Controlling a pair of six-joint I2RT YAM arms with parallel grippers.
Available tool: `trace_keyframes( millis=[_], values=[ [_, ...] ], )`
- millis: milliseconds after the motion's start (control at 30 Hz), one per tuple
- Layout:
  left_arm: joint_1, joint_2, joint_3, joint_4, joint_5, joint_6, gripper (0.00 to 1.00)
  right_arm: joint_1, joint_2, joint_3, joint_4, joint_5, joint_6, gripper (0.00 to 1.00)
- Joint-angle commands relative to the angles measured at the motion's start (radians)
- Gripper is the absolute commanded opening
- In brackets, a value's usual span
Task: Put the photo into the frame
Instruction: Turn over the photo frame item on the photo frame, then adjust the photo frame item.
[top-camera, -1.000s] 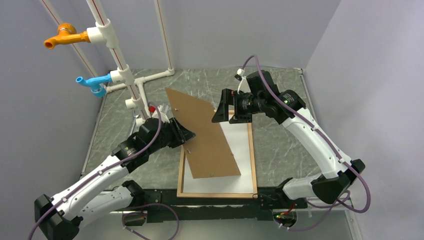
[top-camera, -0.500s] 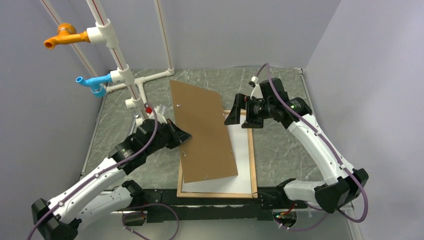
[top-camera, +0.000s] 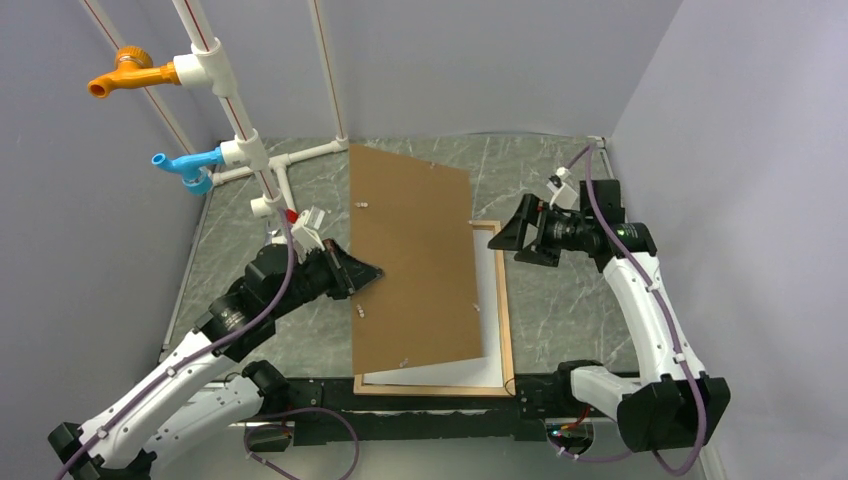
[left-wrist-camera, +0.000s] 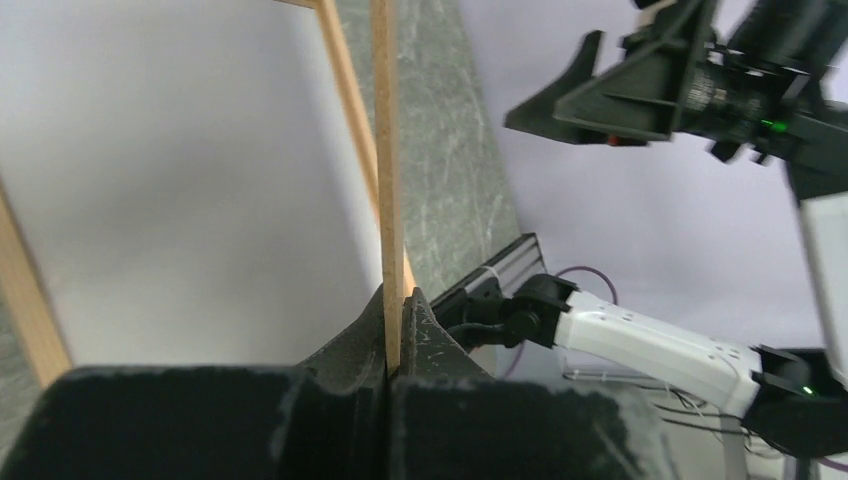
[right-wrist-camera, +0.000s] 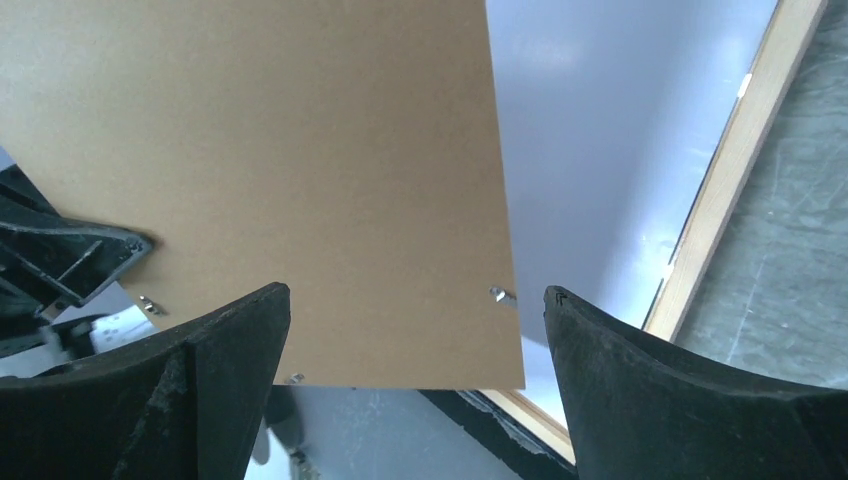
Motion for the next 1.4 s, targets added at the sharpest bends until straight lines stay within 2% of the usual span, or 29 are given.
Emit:
trace_keyframes(
  millis=[0, 100, 267, 333, 433, 533, 600, 833, 1100, 1333, 1367],
  values=[
    [-0.001, -0.052, 0.041, 0.259, 0.115, -0.019, 0.0, -0.1, -0.024, -0.077, 0.148, -0.298, -0.04, 1.0],
    [-0.001, -0.064, 0.033, 0.348, 0.159, -0.039, 0.0, -0.155, -0.018, -0.12, 0.194, -0.411, -0.048, 1.0],
    [0.0, -0.075, 0.001, 0.477, 0.203, -0.082, 0.0, -0.165, -0.042, -0.14, 0.261, -0.525, -0.038, 0.99],
    [-0.001, -0.071, -0.014, 0.518, 0.216, -0.097, 0.0, -0.164, -0.065, -0.148, 0.313, -0.562, -0.004, 0.99],
    [-0.001, -0.057, -0.024, 0.553, 0.229, -0.111, 0.0, -0.165, -0.116, -0.186, 0.477, -0.623, 0.128, 0.95],
    [-0.001, -0.049, -0.032, 0.554, 0.218, -0.118, 0.0, -0.165, -0.162, -0.229, 0.669, -0.669, 0.315, 0.79],
    [-0.001, -0.052, -0.043, 0.552, 0.205, -0.12, 0.0, -0.163, -0.185, -0.245, 0.762, -0.687, 0.402, 0.76],
    [0.005, -0.068, -0.05, 0.455, 0.134, -0.1, 0.01, -0.159, -0.214, -0.253, 0.878, -0.706, 0.509, 0.55],
    [0.02, -0.103, -0.037, 0.269, 0.021, -0.063, 0.32, -0.156, -0.204, -0.333, 1.177, -0.73, 0.741, 0.29],
    [0.037, -0.096, -0.045, 0.25, 0.018, -0.063, 0.67, -0.156, -0.192, -0.371, 1.401, -0.735, 0.916, 0.0],
    [0.038, -0.091, -0.046, 0.25, 0.021, -0.063, 0.72, -0.156, -0.192, -0.374, 1.423, -0.735, 0.932, 0.0]
  ],
)
